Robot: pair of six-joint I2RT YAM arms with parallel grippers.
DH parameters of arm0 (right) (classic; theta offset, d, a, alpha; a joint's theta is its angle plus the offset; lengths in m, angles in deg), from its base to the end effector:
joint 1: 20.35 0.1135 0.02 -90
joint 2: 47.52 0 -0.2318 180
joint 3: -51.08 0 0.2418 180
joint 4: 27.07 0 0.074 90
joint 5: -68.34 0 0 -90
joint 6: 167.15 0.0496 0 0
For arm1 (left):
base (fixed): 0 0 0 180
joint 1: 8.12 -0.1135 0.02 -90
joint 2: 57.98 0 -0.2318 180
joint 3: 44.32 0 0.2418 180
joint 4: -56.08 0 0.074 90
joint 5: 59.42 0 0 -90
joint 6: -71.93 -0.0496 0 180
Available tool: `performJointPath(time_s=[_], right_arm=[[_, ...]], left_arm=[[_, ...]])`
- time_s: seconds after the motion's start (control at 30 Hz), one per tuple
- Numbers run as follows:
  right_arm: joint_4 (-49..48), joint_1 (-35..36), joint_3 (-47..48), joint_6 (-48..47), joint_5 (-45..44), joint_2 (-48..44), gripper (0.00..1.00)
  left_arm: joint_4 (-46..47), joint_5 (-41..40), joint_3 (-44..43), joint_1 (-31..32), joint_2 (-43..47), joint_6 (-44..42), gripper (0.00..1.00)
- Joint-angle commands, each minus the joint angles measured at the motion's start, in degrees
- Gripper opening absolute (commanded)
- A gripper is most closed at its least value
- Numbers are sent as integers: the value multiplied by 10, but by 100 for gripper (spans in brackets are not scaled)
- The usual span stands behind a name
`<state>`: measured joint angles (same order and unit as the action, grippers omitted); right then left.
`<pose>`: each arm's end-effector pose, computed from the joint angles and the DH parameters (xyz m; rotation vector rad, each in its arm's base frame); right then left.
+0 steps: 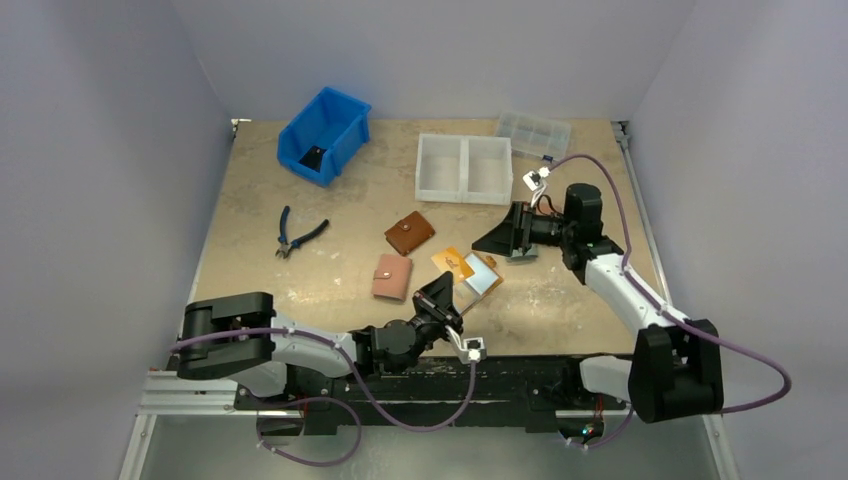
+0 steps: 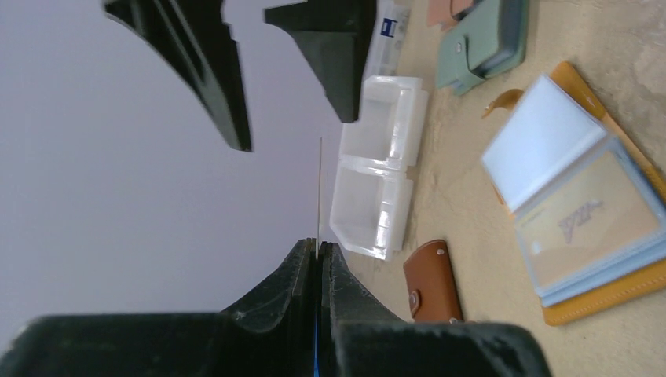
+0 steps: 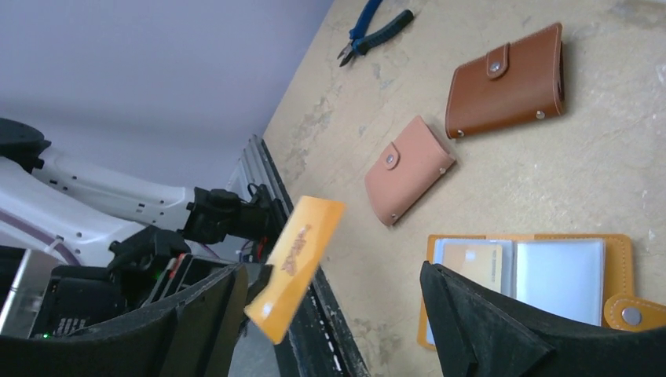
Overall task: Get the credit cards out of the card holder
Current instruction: Place the credit card in the storage box.
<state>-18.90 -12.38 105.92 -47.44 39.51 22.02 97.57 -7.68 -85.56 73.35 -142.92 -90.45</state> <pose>0.2545 0.0795 0.2313 -0.3718 1.9973 1.4633 0.0730 -0.2795 0.1730 1.3779 0.8454 0.4133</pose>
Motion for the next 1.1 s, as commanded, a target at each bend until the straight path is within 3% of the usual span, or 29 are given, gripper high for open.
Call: performJointPath(time_s=[0.0, 0.2, 0.3, 0.37, 0.5, 0.57, 0.67, 0.83, 0.9, 0.97, 1.0, 1.07], right_arm=[[-8, 3, 4, 33, 3, 45, 88], [1, 35, 13, 26, 44, 69, 78], [-7, 44, 15, 33, 73, 71, 66], [-18, 48, 14, 38, 88, 74, 50], [-29, 50, 18, 40, 92, 78, 1], [-29, 49, 22, 34, 83, 71, 0], [-18, 48, 36, -3, 74, 53, 0], [117, 48, 112, -168, -30, 44, 0], [101, 48, 133, -173, -81, 46, 0], [74, 53, 158, -171, -152, 52, 0], [53, 57, 169, -164, -180, 60, 0], [30, 73, 202, -163, -230, 89, 0]], left_arm=[[91, -27, -30, 13, -20, -52, 0], [102, -31, -44, 25, -47, -59, 0], [100, -30, -47, 26, -55, -58, 0], [101, -30, -48, 26, -60, -56, 0], [107, -30, -47, 26, -67, -46, 0], [116, -36, -50, 26, -69, -21, 0], [88, -45, -62, 26, -54, 80, 39], [-146, -37, -101, 19, 58, 351, 78], [-301, -22, -137, -6, 115, 465, 88], [-438, 92, -177, -85, 169, 569, 88], [-484, 163, -191, -138, 190, 612, 89], [-518, 220, -201, -207, 215, 662, 98]])
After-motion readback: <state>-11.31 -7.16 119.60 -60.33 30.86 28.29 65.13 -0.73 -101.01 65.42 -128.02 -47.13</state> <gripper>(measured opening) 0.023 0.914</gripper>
